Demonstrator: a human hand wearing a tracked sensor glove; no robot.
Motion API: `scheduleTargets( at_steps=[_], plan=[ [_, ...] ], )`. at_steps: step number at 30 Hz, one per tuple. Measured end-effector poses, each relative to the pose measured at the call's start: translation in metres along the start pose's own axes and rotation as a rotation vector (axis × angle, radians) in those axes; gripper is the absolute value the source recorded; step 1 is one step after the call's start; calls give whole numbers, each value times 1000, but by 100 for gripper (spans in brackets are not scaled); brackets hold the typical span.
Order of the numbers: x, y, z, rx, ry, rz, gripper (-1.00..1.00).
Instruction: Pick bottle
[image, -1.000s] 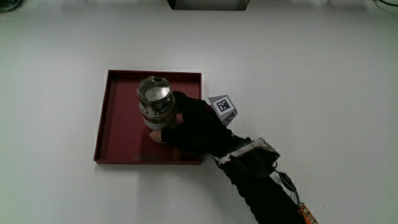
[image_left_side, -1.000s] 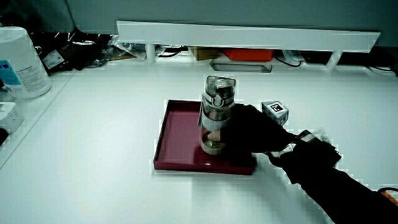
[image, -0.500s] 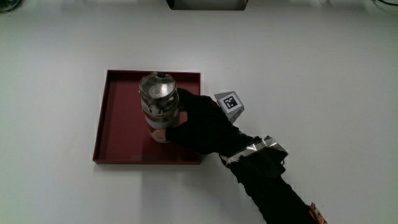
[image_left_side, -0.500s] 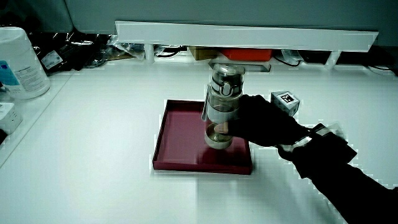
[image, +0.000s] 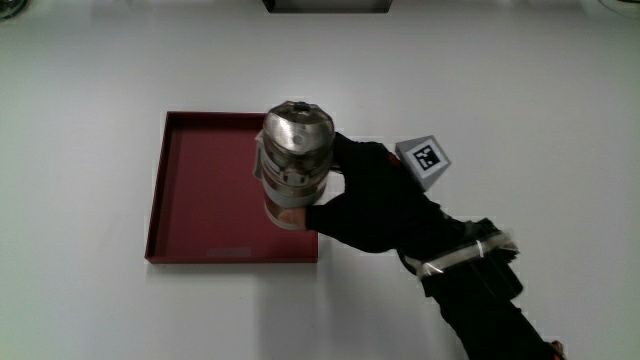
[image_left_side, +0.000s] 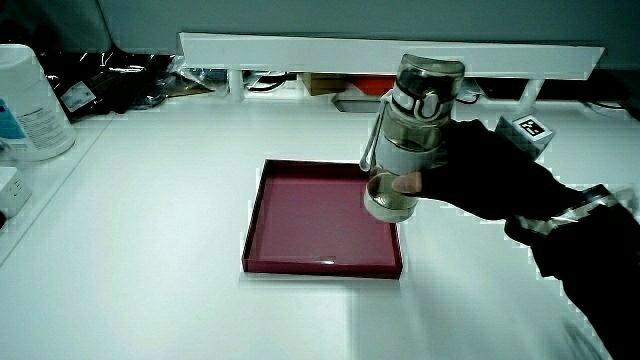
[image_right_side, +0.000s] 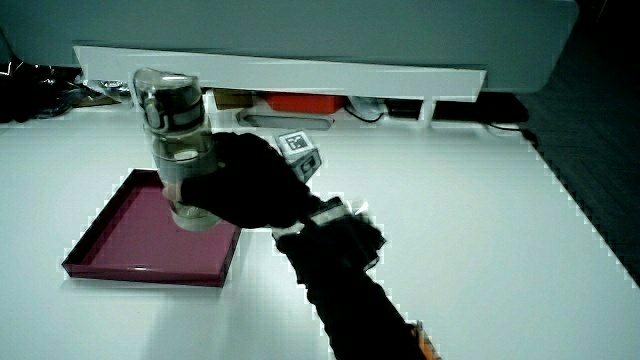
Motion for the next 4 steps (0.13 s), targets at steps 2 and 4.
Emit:
scheduleTargets(
  at_steps=[2,4],
  plan=[
    [-4,-7,6,6,-19,-2,100],
    [-9,-14,10,4,-58,20,100]
  ],
)
